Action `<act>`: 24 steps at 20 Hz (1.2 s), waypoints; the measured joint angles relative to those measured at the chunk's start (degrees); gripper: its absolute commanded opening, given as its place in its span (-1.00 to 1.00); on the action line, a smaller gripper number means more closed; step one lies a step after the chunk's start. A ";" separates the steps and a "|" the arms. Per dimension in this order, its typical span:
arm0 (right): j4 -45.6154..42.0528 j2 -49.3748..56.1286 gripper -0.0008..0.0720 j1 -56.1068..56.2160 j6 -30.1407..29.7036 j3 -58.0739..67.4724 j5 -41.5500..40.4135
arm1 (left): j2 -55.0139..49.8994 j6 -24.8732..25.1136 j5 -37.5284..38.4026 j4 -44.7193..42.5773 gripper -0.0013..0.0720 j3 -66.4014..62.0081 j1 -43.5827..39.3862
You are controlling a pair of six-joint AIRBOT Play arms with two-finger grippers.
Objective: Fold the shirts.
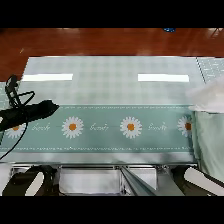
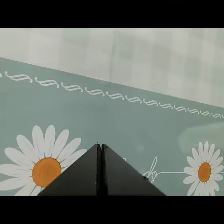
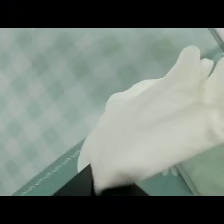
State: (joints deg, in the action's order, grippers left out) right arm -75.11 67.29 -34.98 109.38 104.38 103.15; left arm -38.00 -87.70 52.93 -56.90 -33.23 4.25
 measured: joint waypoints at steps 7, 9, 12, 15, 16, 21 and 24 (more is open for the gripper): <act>-12.28 -17.20 -0.86 -16.85 -3.17 -28.70 2.60 | 0.00 0.96 0.59 0.00 -0.93 0.00 0.00; -16.37 -20.17 -0.27 -20.98 -5.27 -35.71 2.78 | 0.00 1.40 0.61 0.00 -0.93 0.00 0.00; -24.26 -22.32 0.15 -25.94 -8.48 -43.01 2.51 | 0.00 1.99 0.46 0.00 -0.93 0.00 0.00; -24.52 -22.99 0.04 -27.65 -9.88 -45.40 -1.84 | -0.33 2.32 -0.74 0.00 -0.93 -0.42 0.00; -22.56 -22.84 -0.19 -27.87 -10.40 -45.35 -4.42 | -0.76 2.40 -1.16 -0.02 -0.93 -1.14 0.00; 4.00 -17.05 -0.86 -25.09 -19.08 -40.11 -19.02 | -5.92 3.74 -1.90 -0.02 -0.93 -12.39 0.00; 17.59 -10.91 -0.86 -13.00 -24.72 -33.35 -26.27 | -12.81 4.17 0.87 -0.04 -0.93 -26.05 -0.09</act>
State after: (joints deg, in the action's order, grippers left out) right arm -57.52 56.38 -47.99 84.66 71.02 76.88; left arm -50.81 -83.53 53.80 -56.95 -59.29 4.16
